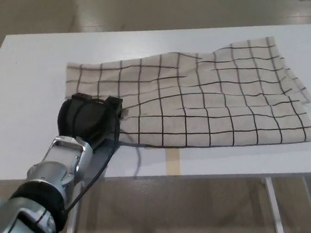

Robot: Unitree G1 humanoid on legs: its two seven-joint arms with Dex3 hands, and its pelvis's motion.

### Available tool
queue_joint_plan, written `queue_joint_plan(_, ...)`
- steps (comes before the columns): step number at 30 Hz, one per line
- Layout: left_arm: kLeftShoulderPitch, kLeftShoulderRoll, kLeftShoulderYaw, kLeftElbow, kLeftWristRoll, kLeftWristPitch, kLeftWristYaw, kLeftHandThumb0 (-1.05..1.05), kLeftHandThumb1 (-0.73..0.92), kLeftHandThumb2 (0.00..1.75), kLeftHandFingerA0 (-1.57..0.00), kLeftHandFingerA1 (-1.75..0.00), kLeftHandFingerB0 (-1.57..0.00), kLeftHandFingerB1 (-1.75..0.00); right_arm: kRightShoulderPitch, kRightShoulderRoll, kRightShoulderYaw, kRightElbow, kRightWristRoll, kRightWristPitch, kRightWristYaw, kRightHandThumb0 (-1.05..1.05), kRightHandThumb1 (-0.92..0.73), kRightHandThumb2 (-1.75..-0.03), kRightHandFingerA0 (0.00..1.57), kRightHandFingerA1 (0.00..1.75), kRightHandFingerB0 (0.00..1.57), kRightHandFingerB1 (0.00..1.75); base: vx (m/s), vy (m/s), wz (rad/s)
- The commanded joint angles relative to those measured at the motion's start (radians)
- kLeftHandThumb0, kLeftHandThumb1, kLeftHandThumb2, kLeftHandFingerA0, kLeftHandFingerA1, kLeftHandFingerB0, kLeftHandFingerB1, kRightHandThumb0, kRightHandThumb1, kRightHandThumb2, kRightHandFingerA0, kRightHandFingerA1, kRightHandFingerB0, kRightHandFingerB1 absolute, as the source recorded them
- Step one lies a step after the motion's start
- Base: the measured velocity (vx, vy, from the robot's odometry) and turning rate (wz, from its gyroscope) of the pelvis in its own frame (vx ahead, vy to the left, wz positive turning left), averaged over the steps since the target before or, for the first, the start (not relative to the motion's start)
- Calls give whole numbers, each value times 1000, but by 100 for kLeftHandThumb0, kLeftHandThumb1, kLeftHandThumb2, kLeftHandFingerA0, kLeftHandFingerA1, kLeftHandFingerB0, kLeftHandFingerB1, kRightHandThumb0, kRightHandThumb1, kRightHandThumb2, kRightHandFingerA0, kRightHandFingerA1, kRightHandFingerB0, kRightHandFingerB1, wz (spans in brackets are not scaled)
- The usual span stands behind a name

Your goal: Use the left hand to fold a white towel with checkered patterns in half.

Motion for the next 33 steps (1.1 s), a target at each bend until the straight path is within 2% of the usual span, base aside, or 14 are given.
queue_joint_plan(1,40,20,-16,44,19,-26,65,-18,61,53,-68,-175,-57,-175,-3,-2,2,4,0,-14,-6,-46,-75,-63,14,36,13,29,0,0,0)
queue_joint_plan(18,13,322,277,56,-152,-142,160,-18,69,56,-78,-175,-56,-175,-42,-12,13,-2,-7,7,1,-49,-75,-64,19,37,16,31,0,0,0)
queue_joint_plan(19,1,355,286,61,-148,-161,140,-21,65,59,-81,-175,-87,-136,-37,-11,16,-1,-7,6,2,-48,-75,-64,19,37,16,30,0,0,0)
queue_joint_plan(20,1,355,286,61,-148,-161,140,-21,65,59,-81,-175,-87,-136,-37,-11,16,-1,-7,6,2,-48,-75,-64,19,37,16,30,0,0,0)
queue_joint_plan(21,-8,379,288,63,-138,-174,127,-22,63,58,-81,-175,-105,-91,-33,-10,17,0,-5,6,1,-48,-75,-64,19,37,16,30,0,0,0)
queue_joint_plan(22,-17,394,279,68,-123,-171,128,-24,65,55,-79,-174,-69,-153,-29,-8,19,0,-5,6,1,-48,-75,-64,19,37,16,30,0,0,0)
queue_joint_plan(26,-56,435,259,80,-94,-186,128,-23,64,57,-76,-175,-64,-162,-25,-5,22,1,-12,4,-15,-48,-75,-64,20,37,17,31,0,0,0)
queue_joint_plan(27,-88,440,241,77,-74,-167,132,-31,47,76,-112,-146,-87,-132,-25,-7,21,0,-6,4,-11,-49,-75,-64,20,38,17,31,0,0,0)
queue_joint_plan(28,-106,441,232,78,-65,-152,130,-24,63,57,-82,-175,-67,-159,-26,-7,20,-1,-2,4,-8,-49,-75,-64,20,38,17,31,0,0,0)
queue_joint_plan(29,-119,440,225,79,-60,-142,129,-24,63,57,-82,-175,-67,-159,-27,-7,20,-1,1,4,-7,-49,-75,-64,20,38,17,31,0,0,0)
queue_joint_plan(30,-138,443,208,68,-42,-135,150,-29,46,78,-118,-145,-92,-131,-28,-7,20,-2,0,5,-8,-49,-75,-64,21,39,17,31,0,0,0)
queue_joint_plan(31,-165,445,192,49,-23,-142,180,-28,47,79,-118,-144,-92,-130,-28,-8,21,-4,-4,7,-12,-49,-75,-64,21,39,17,31,0,0,0)
queue_joint_plan(32,-183,441,188,34,-24,-161,186,-28,47,79,-116,-144,-92,-131,-27,-9,20,-6,-7,6,-16,-49,-75,-64,21,39,17,31,0,0,0)
queue_joint_plan(33,-201,434,181,17,-21,-170,191,-20,66,56,-79,-175,-62,-167,-26,-11,20,-7,-12,5,-21,-49,-75,-64,21,39,17,31,0,0,0)
